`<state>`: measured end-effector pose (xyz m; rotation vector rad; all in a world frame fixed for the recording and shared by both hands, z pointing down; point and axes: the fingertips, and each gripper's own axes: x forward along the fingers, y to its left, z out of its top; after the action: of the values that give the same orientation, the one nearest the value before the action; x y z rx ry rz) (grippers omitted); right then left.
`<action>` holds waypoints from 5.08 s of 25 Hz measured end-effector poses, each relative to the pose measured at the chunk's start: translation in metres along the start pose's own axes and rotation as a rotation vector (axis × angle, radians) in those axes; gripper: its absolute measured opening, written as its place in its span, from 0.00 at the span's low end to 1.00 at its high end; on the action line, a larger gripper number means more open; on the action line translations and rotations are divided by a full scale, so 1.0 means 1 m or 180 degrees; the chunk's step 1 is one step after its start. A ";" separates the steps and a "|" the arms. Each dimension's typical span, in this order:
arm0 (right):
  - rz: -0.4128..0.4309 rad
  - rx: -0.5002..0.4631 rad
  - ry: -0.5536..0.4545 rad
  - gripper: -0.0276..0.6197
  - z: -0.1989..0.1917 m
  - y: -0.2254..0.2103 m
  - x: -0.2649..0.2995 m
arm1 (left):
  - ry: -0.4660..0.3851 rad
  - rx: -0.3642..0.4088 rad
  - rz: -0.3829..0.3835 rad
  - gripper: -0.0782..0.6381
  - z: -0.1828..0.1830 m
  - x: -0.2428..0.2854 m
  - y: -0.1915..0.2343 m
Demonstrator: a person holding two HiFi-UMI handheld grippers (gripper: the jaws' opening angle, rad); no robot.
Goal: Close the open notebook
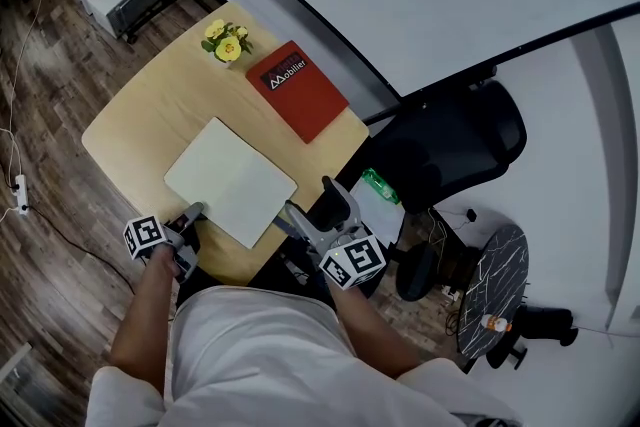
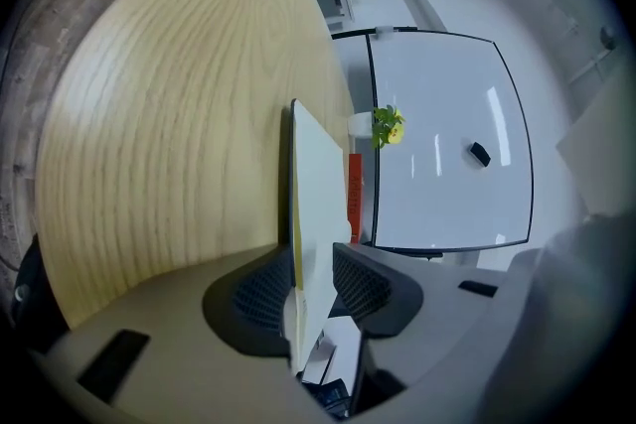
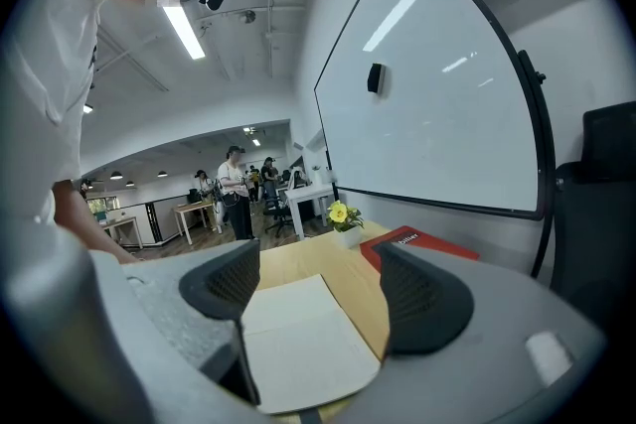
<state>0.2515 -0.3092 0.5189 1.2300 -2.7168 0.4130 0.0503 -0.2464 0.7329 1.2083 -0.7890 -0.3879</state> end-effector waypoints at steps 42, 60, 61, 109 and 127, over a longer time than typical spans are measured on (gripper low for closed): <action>-0.0101 0.0022 -0.0109 0.64 -0.001 -0.009 -0.023 | 0.0629 0.3971 0.1213 0.13 -0.028 -0.007 -0.022; -0.0198 0.0060 -0.0117 0.64 -0.008 -0.018 -0.042 | 0.1189 0.5348 0.1761 0.13 -0.046 -0.001 -0.014; -0.0203 0.0063 -0.0117 0.64 -0.008 -0.018 -0.043 | 0.1214 0.5438 0.1790 0.13 -0.047 -0.001 -0.014; -0.0257 0.0174 -0.0109 0.64 -0.020 -0.029 -0.051 | 0.2359 0.6467 0.2156 0.20 -0.072 0.011 0.014; 0.0113 0.0129 -0.0382 0.64 0.002 -0.050 -0.062 | 0.0301 0.4803 0.0817 0.19 -0.078 -0.033 -0.128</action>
<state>0.3302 -0.2967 0.5125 1.2572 -2.8481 0.4130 0.1012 -0.2142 0.5920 2.4250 -1.1564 0.6372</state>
